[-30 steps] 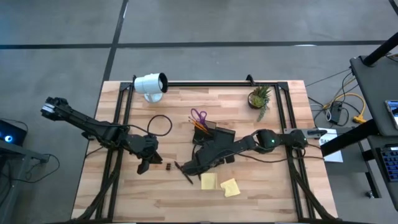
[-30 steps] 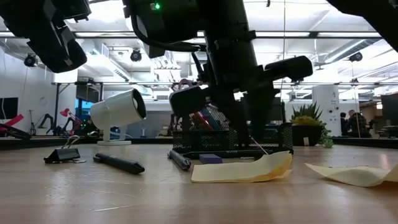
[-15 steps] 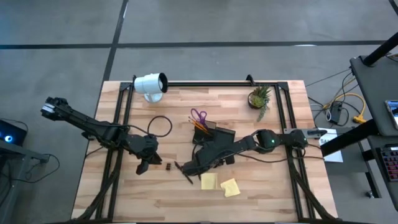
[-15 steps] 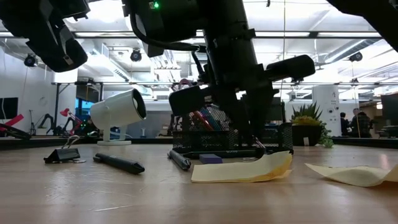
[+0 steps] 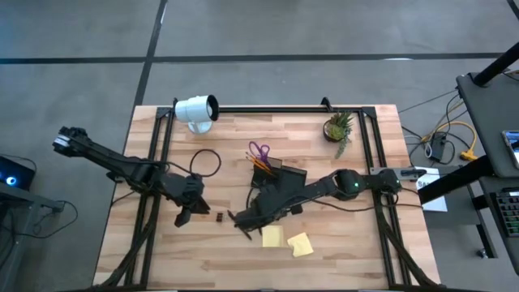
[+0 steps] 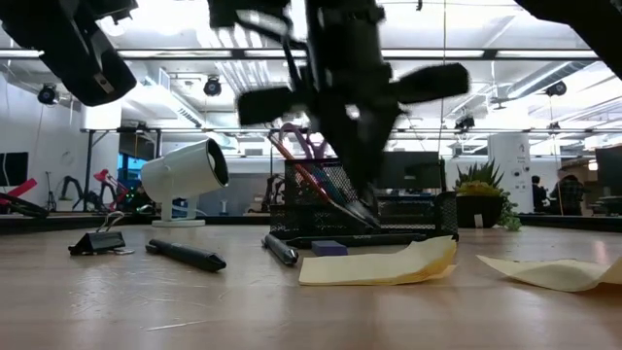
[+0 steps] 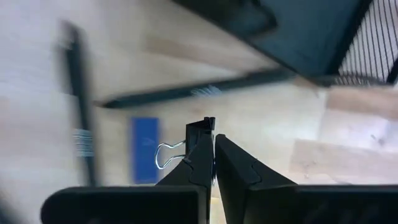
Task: Pick and place office supplies into organizer
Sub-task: Put the right black binder clip into the black desk organizer, then put the black binder clip into the black desk organizer
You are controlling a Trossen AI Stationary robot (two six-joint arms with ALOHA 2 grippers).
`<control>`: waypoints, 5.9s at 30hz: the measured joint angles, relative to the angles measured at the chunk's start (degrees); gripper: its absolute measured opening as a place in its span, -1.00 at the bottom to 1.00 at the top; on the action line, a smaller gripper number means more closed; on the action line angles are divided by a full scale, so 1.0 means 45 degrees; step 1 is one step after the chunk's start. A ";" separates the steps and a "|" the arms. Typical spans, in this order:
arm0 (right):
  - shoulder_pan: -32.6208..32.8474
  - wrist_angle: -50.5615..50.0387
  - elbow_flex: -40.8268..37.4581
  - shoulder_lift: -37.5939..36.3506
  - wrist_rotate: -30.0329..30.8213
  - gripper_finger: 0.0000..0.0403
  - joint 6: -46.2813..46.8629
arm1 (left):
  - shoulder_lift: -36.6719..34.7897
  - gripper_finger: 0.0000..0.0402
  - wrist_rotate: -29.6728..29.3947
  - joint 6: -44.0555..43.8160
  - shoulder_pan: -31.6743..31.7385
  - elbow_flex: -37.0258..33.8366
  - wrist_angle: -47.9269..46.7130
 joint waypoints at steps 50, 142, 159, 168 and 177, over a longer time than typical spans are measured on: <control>-0.1983 0.2439 -0.2617 -0.1254 0.3148 -0.72 -0.0358 | -0.2148 -0.75 -0.1222 -0.0385 0.0008 0.0287 -0.1703; 0.4662 0.6734 -0.1212 -0.1269 0.2356 -0.17 0.0750 | 0.7033 -0.32 -0.0612 0.5251 0.0202 -0.1025 0.4441; 0.4662 0.6717 -0.1212 -0.1269 0.2351 -0.17 0.0782 | 0.7016 -0.75 -0.0617 0.5586 0.0202 -0.1039 0.4430; 0.4662 0.6707 -0.1212 -0.1269 0.2638 -0.17 0.0783 | 0.5859 -0.75 -0.0825 0.6320 0.0198 -0.0320 0.3785; 0.5156 0.5594 -0.1217 -0.1612 0.3661 -0.20 0.2458 | 0.4721 -0.75 -0.1807 0.8834 0.0955 0.0980 0.3755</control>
